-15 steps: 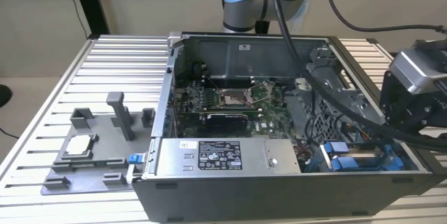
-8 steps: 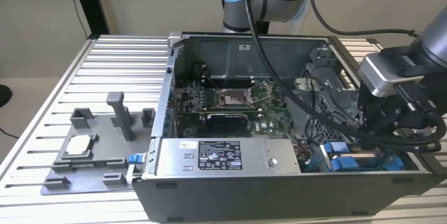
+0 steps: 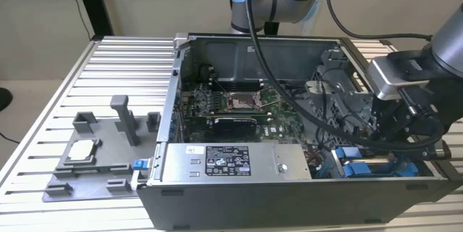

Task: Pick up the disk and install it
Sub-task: 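Insert the second disk wire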

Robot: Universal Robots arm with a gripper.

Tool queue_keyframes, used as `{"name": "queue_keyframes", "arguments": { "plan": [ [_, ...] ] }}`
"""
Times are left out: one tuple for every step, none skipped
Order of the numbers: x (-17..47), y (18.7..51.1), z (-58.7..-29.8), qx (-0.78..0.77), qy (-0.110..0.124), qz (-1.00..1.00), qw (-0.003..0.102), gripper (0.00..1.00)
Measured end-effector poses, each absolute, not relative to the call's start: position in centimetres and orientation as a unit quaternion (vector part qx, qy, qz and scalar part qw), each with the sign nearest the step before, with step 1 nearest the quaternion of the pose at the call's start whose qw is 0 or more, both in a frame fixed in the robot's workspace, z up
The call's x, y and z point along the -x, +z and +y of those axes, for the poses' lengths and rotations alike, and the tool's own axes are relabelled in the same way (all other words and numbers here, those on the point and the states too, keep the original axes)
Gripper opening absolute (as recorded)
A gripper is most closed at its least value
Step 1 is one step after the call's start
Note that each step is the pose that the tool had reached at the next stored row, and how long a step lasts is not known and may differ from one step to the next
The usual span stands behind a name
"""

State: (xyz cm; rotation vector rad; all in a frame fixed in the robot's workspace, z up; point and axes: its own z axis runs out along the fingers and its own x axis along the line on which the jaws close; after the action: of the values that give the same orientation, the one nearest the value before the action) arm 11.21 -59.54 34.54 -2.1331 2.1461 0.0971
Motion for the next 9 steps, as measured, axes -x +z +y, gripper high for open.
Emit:
{"name": "queue_keyframes", "arguments": {
  "plan": [
    [-11.21,34.4,-59.53,0.699,0.032,0.712,0.057,0.0],
    [-11.2,34.31,-59.47,0.697,0.031,0.714,0.057,0.0],
    [-11.17,34.22,-59.37,0.696,0.031,0.715,0.057,0.0],
    [-11.13,34.17,-59.25,0.695,0.031,0.716,0.057,0.0],
    [-11.1,34.14,-59.11,0.694,0.031,0.717,0.057,0.0],
    [-11.09,34.1,-58.97,0.694,0.031,0.717,0.058,0.0],
    [-11.09,34.06,-58.9,0.694,0.031,0.717,0.058,0.0],
    [-11.09,34.03,-58.87,0.694,0.031,0.717,0.058,0.0],
    [-11.09,34.02,-58.87,0.694,0.031,0.717,0.058,0.0]
  ]
}}
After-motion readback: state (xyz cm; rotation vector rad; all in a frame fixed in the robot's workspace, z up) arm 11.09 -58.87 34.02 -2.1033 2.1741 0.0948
